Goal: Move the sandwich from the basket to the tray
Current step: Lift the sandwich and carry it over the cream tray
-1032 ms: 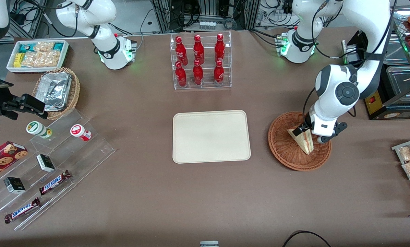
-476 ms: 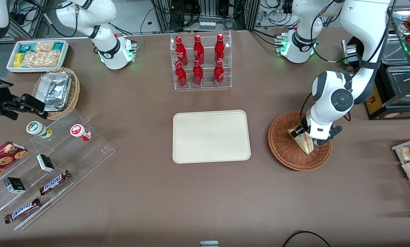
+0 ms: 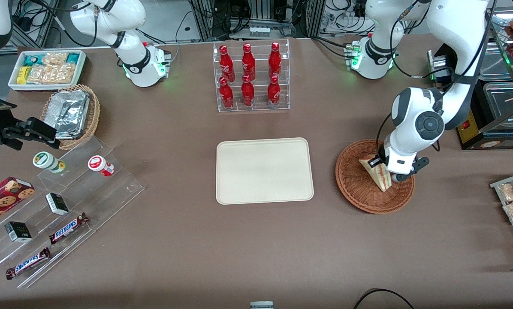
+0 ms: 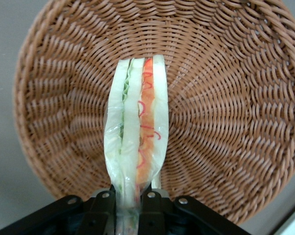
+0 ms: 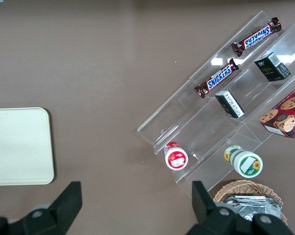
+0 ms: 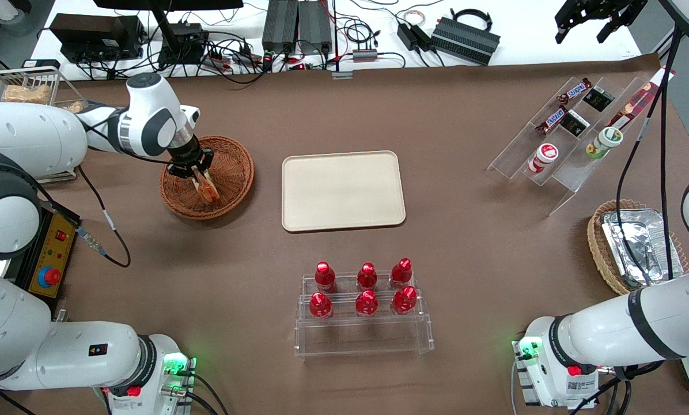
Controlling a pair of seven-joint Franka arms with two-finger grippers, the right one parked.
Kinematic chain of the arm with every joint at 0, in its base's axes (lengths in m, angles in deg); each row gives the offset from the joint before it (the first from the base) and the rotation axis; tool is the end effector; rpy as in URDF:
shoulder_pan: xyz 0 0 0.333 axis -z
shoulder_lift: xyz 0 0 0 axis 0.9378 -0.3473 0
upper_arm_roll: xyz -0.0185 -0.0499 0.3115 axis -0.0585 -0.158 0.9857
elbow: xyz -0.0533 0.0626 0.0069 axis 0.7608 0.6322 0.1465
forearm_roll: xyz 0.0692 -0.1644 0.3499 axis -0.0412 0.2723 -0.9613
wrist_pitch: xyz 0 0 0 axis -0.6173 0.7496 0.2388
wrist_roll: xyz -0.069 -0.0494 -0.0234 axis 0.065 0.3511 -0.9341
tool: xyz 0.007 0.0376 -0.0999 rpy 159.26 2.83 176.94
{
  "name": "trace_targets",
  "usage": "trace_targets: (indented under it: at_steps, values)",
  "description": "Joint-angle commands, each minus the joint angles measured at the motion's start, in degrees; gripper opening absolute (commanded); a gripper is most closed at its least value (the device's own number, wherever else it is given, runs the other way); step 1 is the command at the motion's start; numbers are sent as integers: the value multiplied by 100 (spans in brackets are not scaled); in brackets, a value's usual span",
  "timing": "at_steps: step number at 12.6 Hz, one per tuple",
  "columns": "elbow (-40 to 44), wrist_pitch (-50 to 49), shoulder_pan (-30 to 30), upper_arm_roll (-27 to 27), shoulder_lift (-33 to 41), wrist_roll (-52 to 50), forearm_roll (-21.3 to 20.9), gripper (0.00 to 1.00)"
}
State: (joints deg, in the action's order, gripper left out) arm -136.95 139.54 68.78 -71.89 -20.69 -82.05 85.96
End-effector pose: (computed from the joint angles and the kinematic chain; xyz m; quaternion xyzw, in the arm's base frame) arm 0.5198 -0.0968 0.2758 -0.9637 -0.2598 0.0590 0.0201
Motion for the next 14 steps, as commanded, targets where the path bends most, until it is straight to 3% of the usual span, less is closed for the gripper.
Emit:
trace_targets:
  at_steps: [1, 4, 6, 10, 14]
  values:
    - [560, -1091, 20, -248, 237, 136, -67, 12]
    - [1316, -2245, 20, -704, 158, 347, -58, 9]
    - [1406, -2221, 20, -1178, 70, 242, -50, 4]
    - [2125, -2072, 46, -2040, -657, 111, -128, 5]
    - [3048, -2010, 967, -2103, -1598, -1487, -1322, 2]
